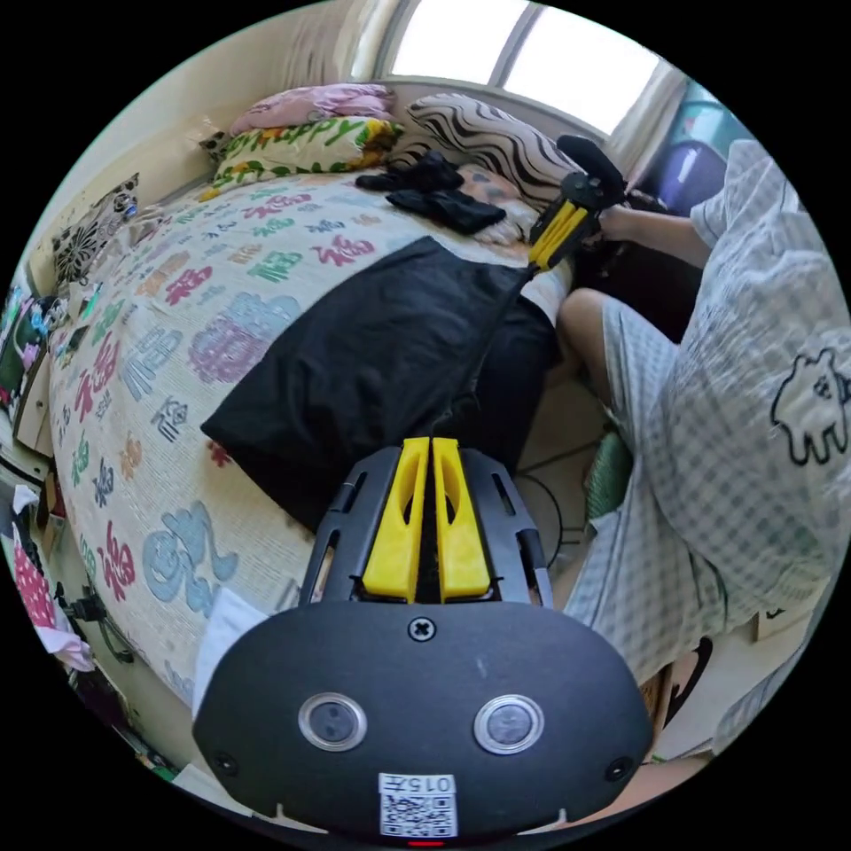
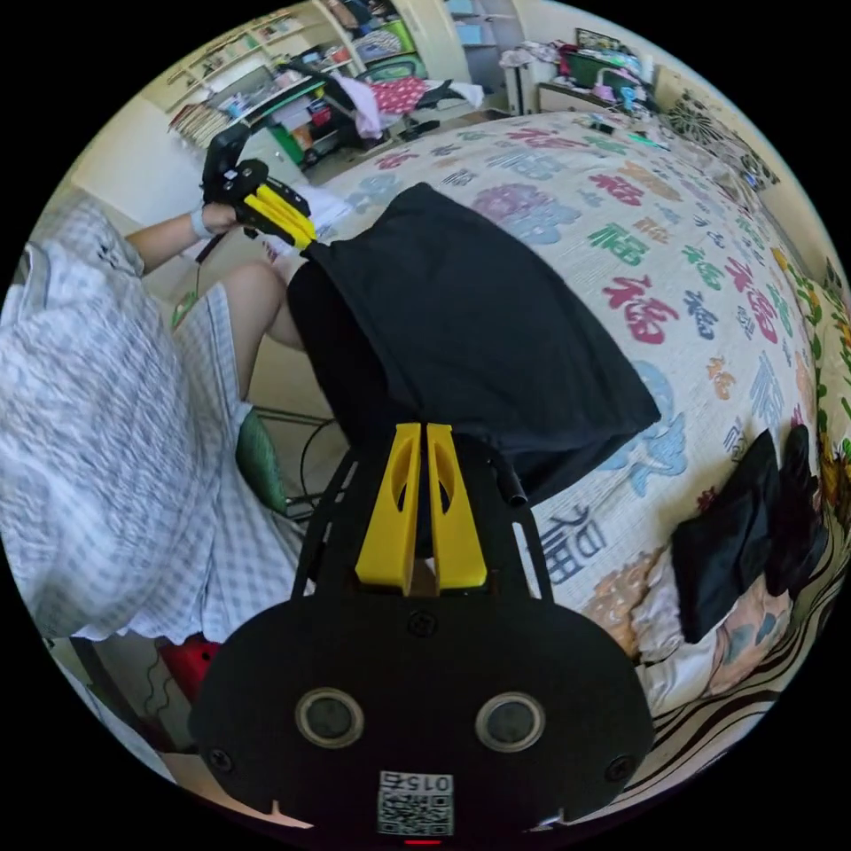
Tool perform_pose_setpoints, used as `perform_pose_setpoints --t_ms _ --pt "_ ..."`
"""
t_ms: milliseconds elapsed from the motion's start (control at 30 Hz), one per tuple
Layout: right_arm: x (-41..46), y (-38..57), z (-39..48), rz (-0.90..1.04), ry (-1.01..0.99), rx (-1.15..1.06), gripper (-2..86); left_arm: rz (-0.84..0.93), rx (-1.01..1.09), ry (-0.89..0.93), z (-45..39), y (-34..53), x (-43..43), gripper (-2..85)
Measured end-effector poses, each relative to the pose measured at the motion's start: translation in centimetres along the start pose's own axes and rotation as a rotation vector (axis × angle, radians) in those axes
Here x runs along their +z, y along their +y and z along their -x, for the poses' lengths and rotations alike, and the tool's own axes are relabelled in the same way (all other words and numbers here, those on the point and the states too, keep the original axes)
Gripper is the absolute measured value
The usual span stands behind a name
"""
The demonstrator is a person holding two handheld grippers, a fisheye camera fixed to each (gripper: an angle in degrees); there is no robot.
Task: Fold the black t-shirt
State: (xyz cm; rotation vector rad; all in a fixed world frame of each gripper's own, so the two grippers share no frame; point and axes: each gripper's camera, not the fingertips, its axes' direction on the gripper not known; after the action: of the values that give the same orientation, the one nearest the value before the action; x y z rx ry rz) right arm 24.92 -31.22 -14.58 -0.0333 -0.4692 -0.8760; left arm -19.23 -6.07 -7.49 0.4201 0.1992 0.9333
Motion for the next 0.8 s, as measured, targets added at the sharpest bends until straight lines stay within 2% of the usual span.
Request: perform_pose_setpoints --t_ms 167,300,433,600,733,800 --pt "5.8 3.6 6.7 0.138 0.046 -0.12 -0.9 0.121 0.106 -0.057 -6.6 3.8 2.0 -0.1" --pt "8.2 4.8 9.0 0.206 0.092 -0.168 -0.8 0.13 0.094 -0.09 -8.8 6.4 2.7 -0.1" --pt "10.6 5.1 8.6 0.221 0.084 -0.104 0.2 0.207 0.053 -0.101 -8.3 7.8 4.9 0.3" --pt "13.0 6.0 6.7 0.362 0.04 -0.015 5.3 0.369 -0.009 -0.043 -6.5 10.8 6.1 1.7" --pt "10.5 8.3 3.5 0.249 0.078 0.166 6.5 0.272 -0.131 -0.092 -3.8 13.0 2.3 3.4" --pt "9.0 9.0 0.7 0.145 0.063 0.305 6.7 0.117 -0.296 -0.13 -0.1 13.9 -1.0 5.3"
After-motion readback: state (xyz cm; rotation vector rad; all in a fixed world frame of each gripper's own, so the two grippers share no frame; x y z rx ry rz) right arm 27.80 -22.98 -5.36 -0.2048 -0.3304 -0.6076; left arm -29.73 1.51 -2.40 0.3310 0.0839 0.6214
